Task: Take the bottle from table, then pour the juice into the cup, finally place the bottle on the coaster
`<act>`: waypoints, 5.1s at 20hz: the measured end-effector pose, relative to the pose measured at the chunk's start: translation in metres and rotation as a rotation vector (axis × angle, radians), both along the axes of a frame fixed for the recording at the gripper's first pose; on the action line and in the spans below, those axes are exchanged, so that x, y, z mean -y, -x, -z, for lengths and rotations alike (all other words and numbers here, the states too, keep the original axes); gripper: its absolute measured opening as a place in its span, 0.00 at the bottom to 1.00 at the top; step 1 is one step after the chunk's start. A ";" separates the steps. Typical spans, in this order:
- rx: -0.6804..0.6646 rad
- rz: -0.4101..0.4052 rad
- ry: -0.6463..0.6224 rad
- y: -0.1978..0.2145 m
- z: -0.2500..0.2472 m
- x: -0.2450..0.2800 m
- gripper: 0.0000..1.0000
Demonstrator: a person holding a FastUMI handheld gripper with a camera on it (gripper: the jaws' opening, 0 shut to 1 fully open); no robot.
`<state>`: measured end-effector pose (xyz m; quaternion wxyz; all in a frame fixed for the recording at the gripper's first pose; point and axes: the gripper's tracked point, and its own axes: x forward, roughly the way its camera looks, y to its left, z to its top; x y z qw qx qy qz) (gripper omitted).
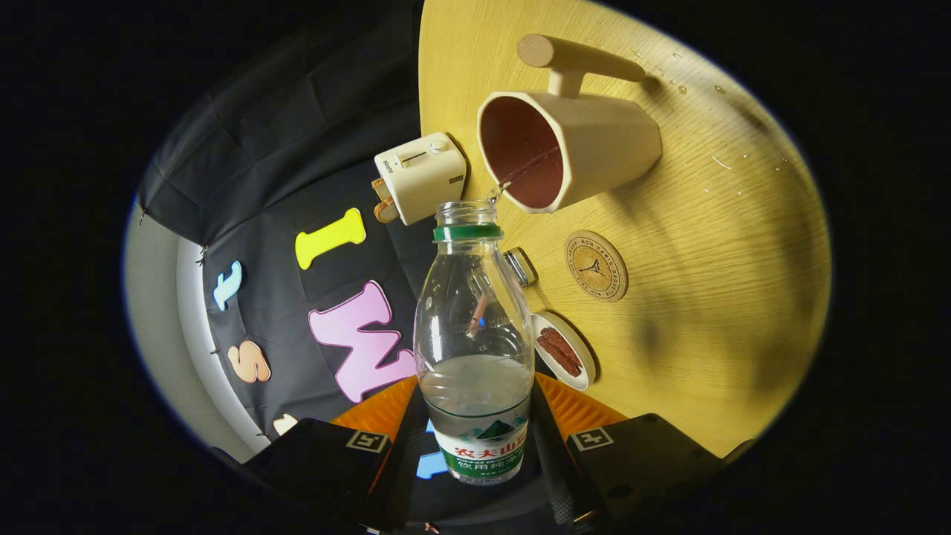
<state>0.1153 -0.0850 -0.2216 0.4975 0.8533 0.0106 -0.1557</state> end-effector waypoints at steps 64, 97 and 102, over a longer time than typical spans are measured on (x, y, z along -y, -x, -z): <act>0.022 -0.150 0.567 0.003 -0.037 0.002 0.73; -0.511 -0.144 1.959 -0.098 0.032 0.031 0.74; -0.540 -0.130 1.954 -0.102 0.043 0.032 0.75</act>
